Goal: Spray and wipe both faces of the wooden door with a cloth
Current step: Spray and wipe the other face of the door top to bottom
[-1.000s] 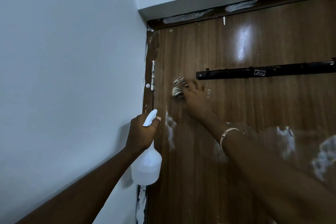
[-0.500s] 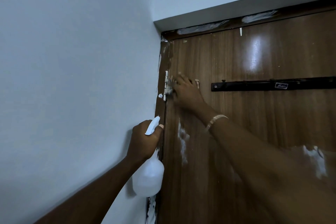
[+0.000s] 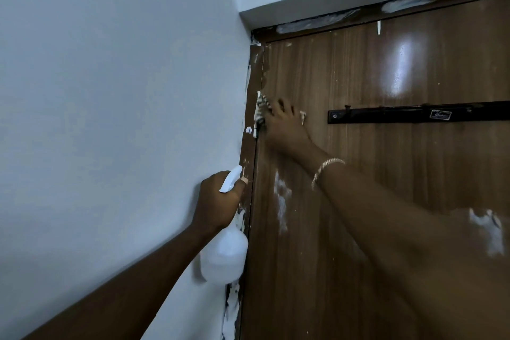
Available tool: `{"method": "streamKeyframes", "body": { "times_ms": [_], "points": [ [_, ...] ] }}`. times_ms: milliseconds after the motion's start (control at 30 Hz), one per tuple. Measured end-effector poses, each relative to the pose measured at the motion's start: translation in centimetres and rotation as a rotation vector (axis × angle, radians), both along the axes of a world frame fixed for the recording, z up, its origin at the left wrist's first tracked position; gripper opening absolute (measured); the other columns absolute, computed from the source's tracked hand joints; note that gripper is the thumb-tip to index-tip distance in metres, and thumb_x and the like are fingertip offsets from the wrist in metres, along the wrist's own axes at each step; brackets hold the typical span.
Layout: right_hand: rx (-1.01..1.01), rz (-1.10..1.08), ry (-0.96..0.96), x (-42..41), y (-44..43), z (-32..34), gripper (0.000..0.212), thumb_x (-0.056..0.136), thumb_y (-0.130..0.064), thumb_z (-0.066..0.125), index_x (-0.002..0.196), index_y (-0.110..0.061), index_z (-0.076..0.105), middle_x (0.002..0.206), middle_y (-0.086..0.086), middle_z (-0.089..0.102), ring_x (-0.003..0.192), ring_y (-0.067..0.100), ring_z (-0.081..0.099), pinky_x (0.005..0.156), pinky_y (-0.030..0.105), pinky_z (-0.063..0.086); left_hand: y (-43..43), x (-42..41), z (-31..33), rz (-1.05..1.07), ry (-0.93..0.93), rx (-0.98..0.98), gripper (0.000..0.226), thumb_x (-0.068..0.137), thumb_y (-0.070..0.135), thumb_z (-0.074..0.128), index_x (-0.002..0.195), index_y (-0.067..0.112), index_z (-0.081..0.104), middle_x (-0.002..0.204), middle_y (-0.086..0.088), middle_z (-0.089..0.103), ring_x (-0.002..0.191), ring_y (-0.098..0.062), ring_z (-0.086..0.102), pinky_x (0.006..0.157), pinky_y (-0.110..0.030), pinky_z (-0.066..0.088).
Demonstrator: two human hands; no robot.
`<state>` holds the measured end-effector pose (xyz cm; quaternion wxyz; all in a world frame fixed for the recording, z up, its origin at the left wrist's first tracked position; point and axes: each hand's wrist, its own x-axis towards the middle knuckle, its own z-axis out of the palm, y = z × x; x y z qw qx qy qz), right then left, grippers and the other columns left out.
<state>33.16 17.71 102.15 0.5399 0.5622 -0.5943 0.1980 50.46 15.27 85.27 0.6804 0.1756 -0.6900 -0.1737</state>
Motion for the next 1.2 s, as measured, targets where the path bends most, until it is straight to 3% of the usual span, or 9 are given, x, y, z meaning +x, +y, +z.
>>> {"method": "streamKeyframes", "body": {
  "times_ms": [167, 267, 400, 567, 733, 833, 967, 1133, 1200],
  "points": [
    [0.269, 0.052, 0.186, -3.4, 4.1, -12.2, 0.063, 0.093, -0.023, 0.061, 0.152, -0.018, 0.04, 0.16, 0.013, 0.03, 0.147, 0.036, 0.025, 0.117, 0.054, 0.023, 1.1, -0.7, -0.8, 0.004, -0.021, -0.014, 0.015, 0.1, 0.014, 0.069, 0.102, 0.0, 0.077, 0.066, -0.003, 0.061, 0.06, -0.007, 0.059, 0.063, -0.008, 0.043],
    [0.154, 0.034, 0.066, -6.3, 6.5, -11.8, 0.064, 0.089, -0.026, 0.066, 0.149, -0.019, 0.045, 0.156, 0.013, 0.035, 0.143, 0.037, 0.03, 0.114, 0.058, 0.032, 1.6, -1.1, -3.0, -0.043, -0.07, -0.018, 0.028, 0.099, 0.014, 0.07, 0.126, 0.006, 0.073, 0.094, 0.002, 0.076, 0.081, -0.007, 0.07, 0.075, -0.005, 0.051],
    [-0.088, 0.03, -0.131, -6.1, 6.1, -8.1, 0.057, 0.091, -0.03, 0.057, 0.146, -0.016, 0.048, 0.154, 0.014, 0.036, 0.14, 0.037, 0.031, 0.111, 0.057, 0.033, 1.0, -2.3, -6.5, -0.034, -0.166, 0.034, 0.018, 0.099, 0.016, 0.07, 0.108, 0.004, 0.079, 0.092, -0.01, 0.08, 0.082, -0.019, 0.076, 0.086, -0.034, 0.064],
    [0.023, 0.1, -0.082, -1.1, 1.8, -8.9, 0.055, 0.091, -0.035, 0.058, 0.144, -0.024, 0.05, 0.155, 0.007, 0.037, 0.141, 0.032, 0.031, 0.115, 0.052, 0.026, 0.5, -2.6, -8.8, -0.091, -0.205, 0.085, 0.015, 0.098, 0.012, 0.072, 0.103, -0.001, 0.077, 0.087, -0.007, 0.078, 0.077, -0.011, 0.071, 0.077, -0.009, 0.052],
    [0.418, 0.107, 0.239, -3.8, 4.4, -21.1, 0.064, 0.076, -0.033, 0.075, 0.136, -0.021, 0.059, 0.149, 0.009, 0.049, 0.138, 0.032, 0.041, 0.111, 0.052, 0.038, -0.4, -1.6, -9.0, -0.07, -0.157, 0.087, 0.01, 0.098, 0.003, 0.069, 0.089, 0.002, 0.073, 0.076, -0.016, 0.069, 0.068, -0.016, 0.064, 0.066, -0.018, 0.048],
    [0.164, 0.043, 0.041, -7.3, 7.1, -20.2, 0.074, 0.079, -0.033, 0.078, 0.146, -0.022, 0.048, 0.161, 0.012, 0.031, 0.147, 0.038, 0.023, 0.116, 0.053, 0.022, -0.4, -1.2, -9.0, -0.065, -0.157, 0.101, 0.032, 0.098, 0.009, 0.069, 0.071, -0.002, 0.058, 0.061, -0.012, 0.056, 0.057, -0.008, 0.049, 0.059, -0.013, 0.038],
    [-0.082, 0.04, -0.245, -4.7, 5.2, -14.4, 0.065, 0.094, -0.043, 0.057, 0.153, -0.026, 0.035, 0.162, 0.011, 0.019, 0.143, 0.04, 0.013, 0.115, 0.059, 0.025, -0.5, -1.4, -9.1, -0.093, -0.151, 0.102, 0.028, 0.101, 0.017, 0.067, 0.086, -0.007, 0.069, 0.076, -0.02, 0.069, 0.068, -0.021, 0.065, 0.066, -0.024, 0.051],
    [0.231, 0.067, 0.107, -5.0, 4.9, -23.1, 0.059, 0.081, -0.025, 0.074, 0.137, -0.018, 0.058, 0.152, 0.018, 0.041, 0.134, 0.042, 0.034, 0.104, 0.062, 0.043, 1.0, -2.3, -8.7, -0.079, -0.168, 0.076, 0.028, 0.101, 0.012, 0.067, 0.127, 0.007, 0.073, 0.115, -0.003, 0.076, 0.107, -0.015, 0.07, 0.086, 0.0, 0.045],
    [0.21, 0.076, 0.126, -7.9, 8.7, -25.5, 0.068, 0.073, -0.022, 0.082, 0.136, -0.017, 0.059, 0.151, 0.017, 0.044, 0.133, 0.04, 0.034, 0.101, 0.059, 0.048, 1.5, -2.6, -8.6, -0.084, -0.196, 0.059, 0.036, 0.101, 0.014, 0.067, 0.136, 0.006, 0.067, 0.128, -0.006, 0.073, 0.118, -0.016, 0.067, 0.097, -0.01, 0.046]
  ]
}}
